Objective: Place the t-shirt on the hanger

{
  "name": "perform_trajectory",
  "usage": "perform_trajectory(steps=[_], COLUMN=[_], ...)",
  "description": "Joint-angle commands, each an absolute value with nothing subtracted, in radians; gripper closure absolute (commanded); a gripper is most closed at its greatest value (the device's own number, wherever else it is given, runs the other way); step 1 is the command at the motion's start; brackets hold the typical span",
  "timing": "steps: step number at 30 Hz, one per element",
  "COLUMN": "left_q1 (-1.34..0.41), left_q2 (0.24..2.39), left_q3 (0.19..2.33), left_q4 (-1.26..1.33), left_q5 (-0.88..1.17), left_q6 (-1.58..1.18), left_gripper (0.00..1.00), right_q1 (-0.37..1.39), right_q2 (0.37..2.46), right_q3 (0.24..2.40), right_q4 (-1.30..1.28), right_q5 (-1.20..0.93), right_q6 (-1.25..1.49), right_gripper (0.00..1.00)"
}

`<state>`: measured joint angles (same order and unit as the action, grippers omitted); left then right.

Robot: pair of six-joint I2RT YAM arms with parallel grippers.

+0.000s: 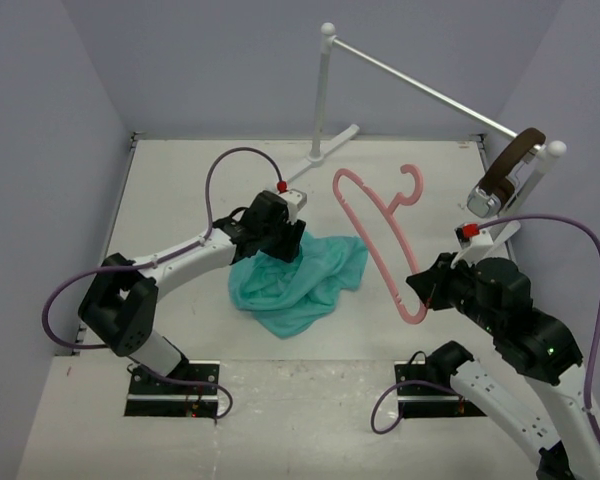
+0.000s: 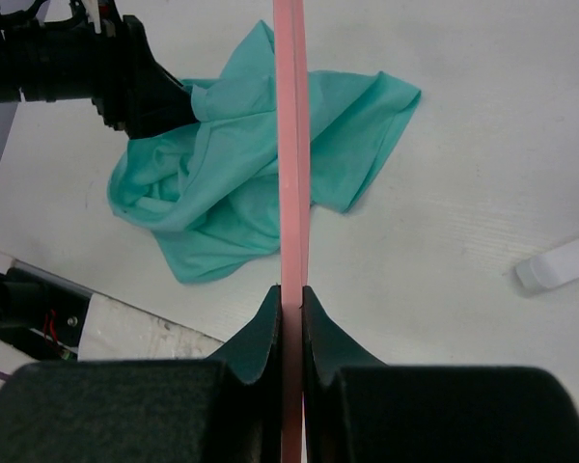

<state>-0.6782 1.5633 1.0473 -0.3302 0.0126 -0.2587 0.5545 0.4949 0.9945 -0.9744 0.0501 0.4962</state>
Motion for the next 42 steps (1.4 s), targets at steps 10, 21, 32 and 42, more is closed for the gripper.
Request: perform_trajectory(steps=[10,21,32,42], left_q1=[-0.663,-0.661,-0.661,-0.661], left_q2=[1.635,1.569,1.641,1.578], left_q3=[1.129,1.265,1.471,1.417], left_q4=[-0.316,-0.351,-0.443,-0.417], left_q5=[0.049,-0.116,-0.199,-0.245], left_q6=[-0.13,-0.256,-0.407,-0.484], left_gripper=[0.67,1.0,1.0,1.0], right_q1=[0.557,0.557,0.555,0.557], right_q2=[0.509,0.428,0.399,0.417], right_q3=[0.974,0.956,0.903,0.832], right_q4=[-0.882,-0.951,-0.992,-0.86], right_q5=[-0.057,-0.311,-0.346,-0.307], right_q6=[0.437,0.488,0.513,0.601], right_gripper=[1.0,1.0,1.0,1.0])
